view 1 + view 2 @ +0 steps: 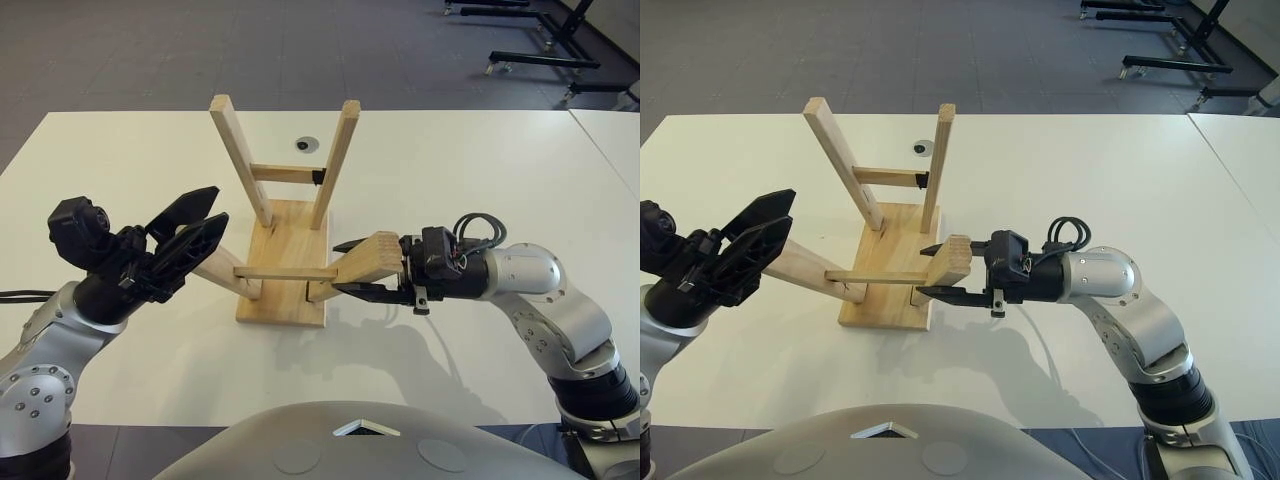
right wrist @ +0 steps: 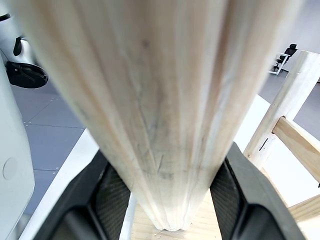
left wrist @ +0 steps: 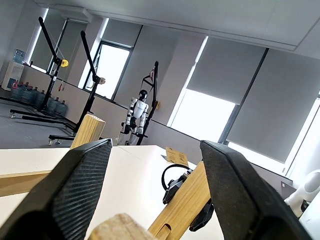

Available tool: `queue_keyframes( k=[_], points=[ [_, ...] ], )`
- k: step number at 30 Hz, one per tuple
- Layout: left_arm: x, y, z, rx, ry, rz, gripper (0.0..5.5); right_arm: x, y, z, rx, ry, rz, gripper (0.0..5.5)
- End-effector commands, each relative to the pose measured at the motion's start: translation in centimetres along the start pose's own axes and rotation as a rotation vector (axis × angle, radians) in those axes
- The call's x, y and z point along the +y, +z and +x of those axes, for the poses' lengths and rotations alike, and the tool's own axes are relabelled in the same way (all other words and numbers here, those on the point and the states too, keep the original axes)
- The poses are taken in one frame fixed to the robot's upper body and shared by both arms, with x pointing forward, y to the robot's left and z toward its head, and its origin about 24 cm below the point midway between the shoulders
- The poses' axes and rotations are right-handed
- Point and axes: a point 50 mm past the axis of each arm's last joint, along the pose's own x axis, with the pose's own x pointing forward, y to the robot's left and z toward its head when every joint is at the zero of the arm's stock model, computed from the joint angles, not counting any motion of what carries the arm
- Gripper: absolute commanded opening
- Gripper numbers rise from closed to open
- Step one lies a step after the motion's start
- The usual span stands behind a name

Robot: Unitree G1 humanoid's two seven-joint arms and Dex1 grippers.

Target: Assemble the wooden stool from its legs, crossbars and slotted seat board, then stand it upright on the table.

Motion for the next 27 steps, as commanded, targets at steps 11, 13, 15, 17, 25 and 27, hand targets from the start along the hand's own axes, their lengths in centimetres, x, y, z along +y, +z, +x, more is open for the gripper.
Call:
queue_keyframes(
  k=[11,13,15,17,25,27],
  points=[
    [-0.3,-1.4,2.6,0.036,-0.124,-0.034,3.21,-0.1,-0.5,1.0,0.069,0.05,0.018,2.05],
    [-0.4,-1.6,3.0,0.035,-0.14,-0.04,3.21,-0.1,-0.4,1.1,0.079,0.06,0.023,2.05],
    [-0.4,-1.9,3.2,0.031,-0.147,-0.045,3.21,-0.2,-0.4,1.2,0.089,0.07,0.024,2.05],
    [-0.4,-2.2,3.5,0.025,-0.153,-0.051,3.21,-0.4,-0.4,1.3,0.095,0.079,0.024,2.05],
    [-0.4,-3.4,4.1,-0.013,-0.145,-0.065,3.21,-1.3,-0.6,1.3,0.119,0.129,0.011,2.05],
    [-0.2,-3.8,4.2,-0.021,-0.136,-0.069,3.21,-1.6,-0.3,1.2,0.121,0.138,0.0,2.05]
  ],
)
